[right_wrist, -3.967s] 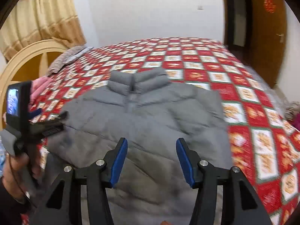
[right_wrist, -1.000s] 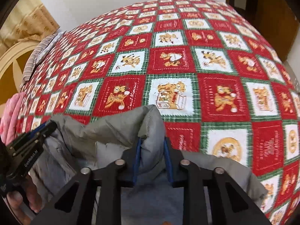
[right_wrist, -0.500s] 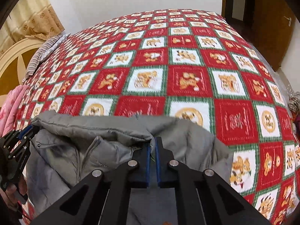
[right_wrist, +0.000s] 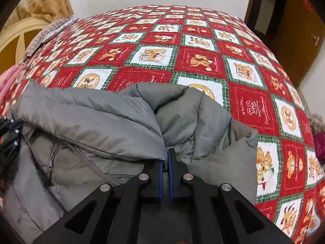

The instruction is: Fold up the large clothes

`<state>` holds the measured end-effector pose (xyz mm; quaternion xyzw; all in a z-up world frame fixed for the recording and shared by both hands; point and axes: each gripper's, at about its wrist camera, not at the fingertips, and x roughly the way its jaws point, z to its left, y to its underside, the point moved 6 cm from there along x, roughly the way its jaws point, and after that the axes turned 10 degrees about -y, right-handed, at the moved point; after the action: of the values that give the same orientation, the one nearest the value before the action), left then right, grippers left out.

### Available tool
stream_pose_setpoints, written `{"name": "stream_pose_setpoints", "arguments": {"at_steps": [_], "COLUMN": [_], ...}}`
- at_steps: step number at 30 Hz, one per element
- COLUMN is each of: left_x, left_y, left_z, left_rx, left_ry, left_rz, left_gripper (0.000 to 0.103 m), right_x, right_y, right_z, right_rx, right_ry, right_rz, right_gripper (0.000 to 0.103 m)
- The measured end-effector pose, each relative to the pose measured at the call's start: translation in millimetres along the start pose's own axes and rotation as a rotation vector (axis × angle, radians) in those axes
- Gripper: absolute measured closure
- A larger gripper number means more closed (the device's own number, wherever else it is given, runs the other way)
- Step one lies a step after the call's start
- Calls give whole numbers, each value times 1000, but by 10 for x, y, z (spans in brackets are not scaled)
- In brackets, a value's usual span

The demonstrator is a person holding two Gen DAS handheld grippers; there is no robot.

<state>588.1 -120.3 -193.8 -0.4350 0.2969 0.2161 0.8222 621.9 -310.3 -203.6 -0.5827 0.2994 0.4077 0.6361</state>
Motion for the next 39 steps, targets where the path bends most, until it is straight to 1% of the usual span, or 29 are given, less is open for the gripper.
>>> {"name": "stream_pose_setpoints", "arguments": {"at_steps": [1, 2, 3, 4, 5, 6, 8, 10, 11, 13, 14, 15, 17, 18, 19, 20, 21, 22, 23, 25, 27, 28, 29, 30, 32, 34, 36, 39], "left_x": [-66, -118, -200, -300, -368, -458, -542, -520, -454, -278, -160, -13, 243, 354, 405, 403, 377, 352, 330, 325, 343, 345, 330, 327, 284, 263, 275, 351], "left_y": [-15, -25, -46, -73, -97, -134, -221, -373, -443, -582, -632, -657, -583, -498, -417, -361, -335, -305, -290, -302, -340, -364, -391, -422, -480, -514, -531, -526], "left_z": [37, 65, 115, 180, 225, 281, 376, 435, 441, 367, 313, 231, 82, 20, -9, -15, -12, -16, -16, -23, -29, -30, -19, -8, -3, -21, -56, -111], "left_rx": [-15, -25, -38, -59, -74, -92, -135, -181, -192, -218, -221, -203, -154, -139, -143, -152, -152, -146, -143, -142, -143, -147, -160, -172, -191, -199, -198, -190], "left_ry": [9, 15, 5, -13, -20, -21, -18, -46, -58, -45, -54, -75, -116, -122, -116, -112, -110, -112, -117, -126, -133, -137, -138, -134, -122, -111, -105, -105], "left_rz": [-7, -19, -38, -67, -92, -120, -146, -156, -143, -100, -73, -43, 29, 65, 77, 73, 64, 55, 48, 44, 49, 52, 55, 54, 44, 37, 32, 41], "left_gripper": [76, 58, 35, 27, 21, 21, 20, 19, 19, 19, 19, 19, 19, 19, 19, 19, 19, 18, 17, 17, 17, 17, 17, 17, 16, 13, 12, 12], "right_x": [0, 3, 4, 7, 11, 12, 16, 25, 30, 40, 40, 33, 2, -22, -67, -163, -246, -343, -463, -712, -870, -882, -843, -763, -531, -312, -148, -30], "right_y": [-6, -9, -9, -9, -7, -4, 0, 7, 7, 13, 18, 22, 33, 38, 42, 40, 38, 29, 7, -78, -221, -269, -371, -446, -553, -591, -592, -547], "right_z": [2, -4, -7, -6, -5, -1, 13, 23, 24, 22, 15, 11, 8, 7, 5, 4, -4, -21, -38, -56, -34, -3, 101, 213, 412, 519, 554, 528], "right_rx": [-6, -9, -13, -16, -22, -28, -40, -49, -51, -47, -43, -41, -37, -35, -31, -23, -16, -7, 6, 40, 84, 95, 98, 81, 34, 18, 20, 31], "right_ry": [3, 4, 6, 8, 11, 14, 22, 26, 24, 16, 11, 5, -8, -13, -24, -45, -43, -33, -28, -22, -9, -16, -48, -77, -99, -109, -103, -107], "right_rz": [-3, -5, -7, -9, -11, -13, -16, -19, -21, -29, -33, -37, -42, -44, -49, -61, -64, -70, -89, -172, -251, -271, -298, -298, -263, -233, -209, -197], "right_gripper": [100, 100, 100, 100, 100, 100, 100, 100, 100, 100, 99, 99, 99, 99, 98, 95, 93, 90, 87, 85, 81, 72, 62, 61, 61, 61, 61, 61]}}
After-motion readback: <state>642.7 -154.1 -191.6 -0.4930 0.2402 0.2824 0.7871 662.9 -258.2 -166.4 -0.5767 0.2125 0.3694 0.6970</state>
